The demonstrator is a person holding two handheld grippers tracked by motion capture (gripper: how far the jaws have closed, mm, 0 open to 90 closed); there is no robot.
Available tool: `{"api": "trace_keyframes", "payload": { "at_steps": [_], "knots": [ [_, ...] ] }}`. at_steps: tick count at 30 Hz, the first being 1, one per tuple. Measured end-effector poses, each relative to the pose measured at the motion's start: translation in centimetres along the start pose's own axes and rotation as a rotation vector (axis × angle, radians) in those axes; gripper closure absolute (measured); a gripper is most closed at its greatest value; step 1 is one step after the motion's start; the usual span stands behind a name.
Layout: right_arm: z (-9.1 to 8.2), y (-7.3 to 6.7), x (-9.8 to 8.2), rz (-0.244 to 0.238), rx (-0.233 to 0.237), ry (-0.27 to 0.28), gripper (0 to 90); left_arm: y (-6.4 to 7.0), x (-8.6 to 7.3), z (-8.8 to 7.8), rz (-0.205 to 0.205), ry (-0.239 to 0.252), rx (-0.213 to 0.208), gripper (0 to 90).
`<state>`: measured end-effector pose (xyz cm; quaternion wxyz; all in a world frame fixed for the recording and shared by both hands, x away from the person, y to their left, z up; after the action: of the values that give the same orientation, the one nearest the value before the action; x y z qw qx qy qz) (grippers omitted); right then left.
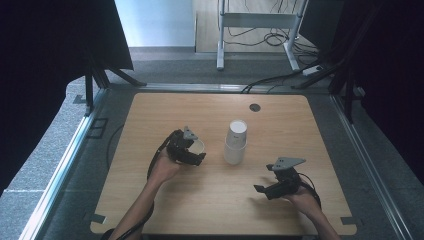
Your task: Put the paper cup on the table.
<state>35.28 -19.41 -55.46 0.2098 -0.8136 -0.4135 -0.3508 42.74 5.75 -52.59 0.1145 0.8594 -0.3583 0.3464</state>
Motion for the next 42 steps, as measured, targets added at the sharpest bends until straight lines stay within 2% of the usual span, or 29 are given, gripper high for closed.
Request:
{"api": "trace_keyframes", "payload": {
  "at_steps": [4,9,15,24,32,37,42],
  "knots": [
    [0.0,-0.1,0.0,-0.003,0.007,-0.005,6.2,-0.1,0.3,-0.4,-0.009,0.017,0.002,12.7],
    [0.1,-0.1,-0.1,-0.007,0.005,-0.007,6.3,0.1,0.7,-1.2,-0.023,0.047,-0.019,9.4],
    [0.1,-0.1,-0.2,-0.01,-0.001,-0.013,6.6,0.5,1.0,-1.9,-0.008,0.061,-0.025,6.8],
    [0.0,-0.1,-0.2,-0.005,0.002,-0.01,6.6,0.9,1.1,-3.0,0.014,0.08,-0.011,5.5],
    [-0.3,0.4,-0.5,0.017,-0.012,-0.002,6.5,1.6,1.0,-4.1,-0.003,0.111,-0.018,4.1],
    [-0.8,0.6,-0.9,0.03,-0.019,0.002,6.0,2.0,1.1,-5.1,-0.001,0.143,-0.024,2.7],
    [-1.0,0.9,-1.2,0.035,-0.029,0.004,4.4,2.3,0.5,-5.9,-0.005,0.161,-0.028,1.6]
  ]
}}
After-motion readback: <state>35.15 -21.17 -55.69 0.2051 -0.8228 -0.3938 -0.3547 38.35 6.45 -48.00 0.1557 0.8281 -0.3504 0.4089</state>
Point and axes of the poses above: each handheld gripper's, and its own axes: z roughly forward along the jaws, x roughly out of its top, y roughly to its right, the point moved 10 cm from there along z, roughly forward along the jaws
